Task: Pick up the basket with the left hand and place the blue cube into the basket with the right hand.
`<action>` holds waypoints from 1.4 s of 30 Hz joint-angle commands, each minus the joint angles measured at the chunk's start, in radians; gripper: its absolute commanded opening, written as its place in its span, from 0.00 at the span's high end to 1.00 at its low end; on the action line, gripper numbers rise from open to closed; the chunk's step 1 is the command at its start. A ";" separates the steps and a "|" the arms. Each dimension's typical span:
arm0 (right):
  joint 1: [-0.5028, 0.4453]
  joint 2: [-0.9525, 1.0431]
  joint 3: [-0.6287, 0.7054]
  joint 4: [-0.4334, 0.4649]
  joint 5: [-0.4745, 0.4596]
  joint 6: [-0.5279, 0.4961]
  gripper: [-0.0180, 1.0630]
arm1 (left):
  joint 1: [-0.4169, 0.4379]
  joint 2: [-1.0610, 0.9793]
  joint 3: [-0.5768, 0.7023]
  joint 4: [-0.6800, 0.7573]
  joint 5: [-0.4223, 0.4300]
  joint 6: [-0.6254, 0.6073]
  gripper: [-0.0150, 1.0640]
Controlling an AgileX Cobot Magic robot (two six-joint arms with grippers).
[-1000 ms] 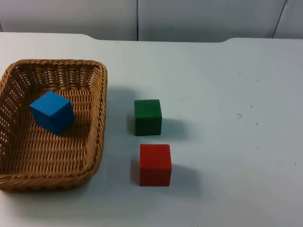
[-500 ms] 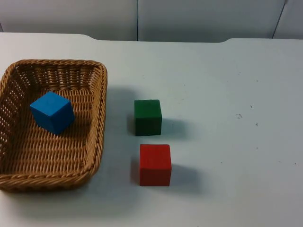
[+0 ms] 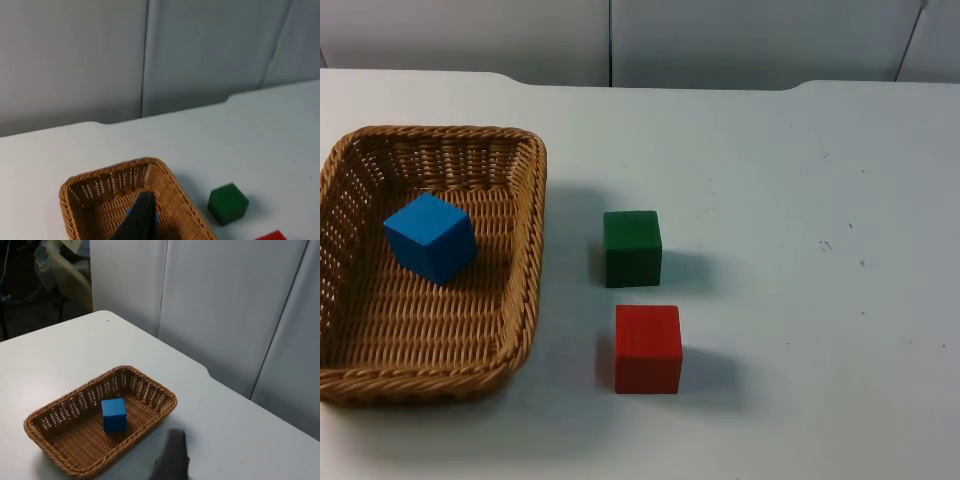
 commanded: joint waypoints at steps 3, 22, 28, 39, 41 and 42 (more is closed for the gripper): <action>0.000 -0.004 0.005 -0.009 0.019 0.009 0.31 | -0.118 -0.012 0.003 0.186 0.030 -0.111 0.12; 0.000 -0.004 0.351 0.039 -0.194 0.009 0.31 | -0.126 -0.424 0.109 0.583 0.214 -0.426 0.12; 0.000 -0.004 0.351 0.039 -0.198 -0.011 0.31 | -0.126 -0.440 0.116 0.537 0.296 -0.428 0.12; 0.000 -0.086 0.354 0.035 -0.152 -0.028 0.31 | -0.126 -0.440 0.196 0.578 0.309 -0.464 0.12; 0.000 -0.136 0.354 0.032 -0.110 -0.024 0.31 | -0.126 -0.440 0.196 0.580 0.309 -0.464 0.12; 0.000 -0.166 0.354 0.032 -0.082 -0.019 0.31 | -0.126 -0.440 0.198 0.581 0.309 -0.471 0.12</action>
